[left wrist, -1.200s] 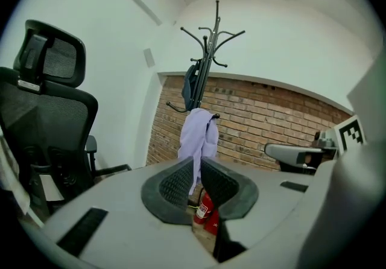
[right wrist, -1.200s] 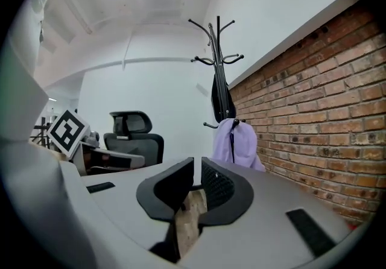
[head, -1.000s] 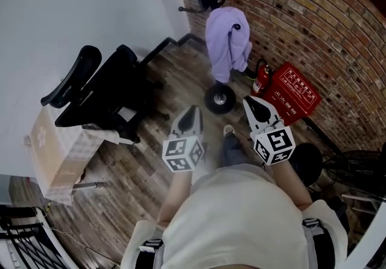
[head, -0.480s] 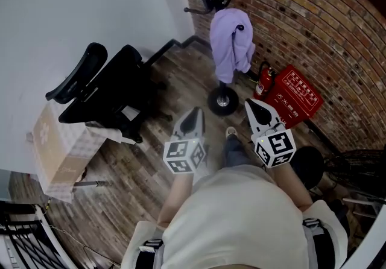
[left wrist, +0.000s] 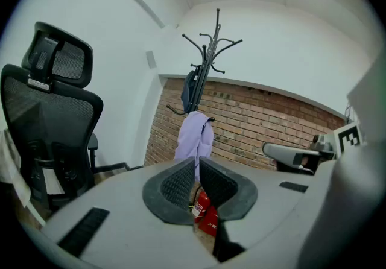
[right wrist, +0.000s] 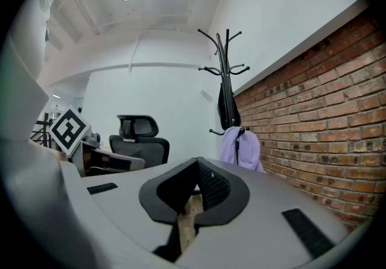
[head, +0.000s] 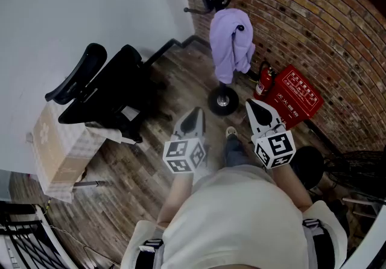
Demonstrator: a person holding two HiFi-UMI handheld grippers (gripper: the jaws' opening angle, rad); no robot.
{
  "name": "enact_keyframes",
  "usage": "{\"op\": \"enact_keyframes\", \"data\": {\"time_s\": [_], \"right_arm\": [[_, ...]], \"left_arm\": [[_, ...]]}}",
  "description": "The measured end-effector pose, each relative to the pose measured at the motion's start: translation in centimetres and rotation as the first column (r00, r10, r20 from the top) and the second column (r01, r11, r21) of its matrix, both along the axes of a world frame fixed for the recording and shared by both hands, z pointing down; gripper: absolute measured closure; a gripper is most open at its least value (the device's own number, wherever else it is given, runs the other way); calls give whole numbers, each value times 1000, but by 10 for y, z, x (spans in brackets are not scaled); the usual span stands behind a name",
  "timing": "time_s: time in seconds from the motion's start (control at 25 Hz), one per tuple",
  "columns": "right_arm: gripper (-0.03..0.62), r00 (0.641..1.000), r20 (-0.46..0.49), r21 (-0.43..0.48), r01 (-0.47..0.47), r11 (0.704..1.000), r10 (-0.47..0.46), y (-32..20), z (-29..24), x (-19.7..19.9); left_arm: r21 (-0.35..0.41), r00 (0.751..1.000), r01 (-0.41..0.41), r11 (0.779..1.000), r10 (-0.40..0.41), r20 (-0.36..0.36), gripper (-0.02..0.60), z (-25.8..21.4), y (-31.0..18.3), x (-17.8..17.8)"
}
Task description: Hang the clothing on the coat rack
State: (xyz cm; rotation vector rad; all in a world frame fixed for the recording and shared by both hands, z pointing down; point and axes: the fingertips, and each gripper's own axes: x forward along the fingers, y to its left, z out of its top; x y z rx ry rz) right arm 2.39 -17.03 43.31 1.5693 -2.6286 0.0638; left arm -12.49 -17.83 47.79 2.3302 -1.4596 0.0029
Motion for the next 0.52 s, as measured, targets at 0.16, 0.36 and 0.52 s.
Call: {"op": "enact_keyframes", "data": {"time_s": [0.16, 0.36, 0.52], "right_arm": [[594, 1000, -1, -3, 1, 1000, -1, -1, 1, 1], [594, 1000, -3, -3, 4, 1000, -4, -2, 1, 2], [594, 1000, -7, -4, 7, 1000, -7, -3, 2, 2]], "left_arm": [[3, 1000, 2, 1000, -2, -4, 558, -2, -1, 1], [4, 1000, 0, 1000, 0, -2, 557, -1, 0, 2], [-4, 1000, -2, 1000, 2, -8, 558, 1, 1, 3]]}}
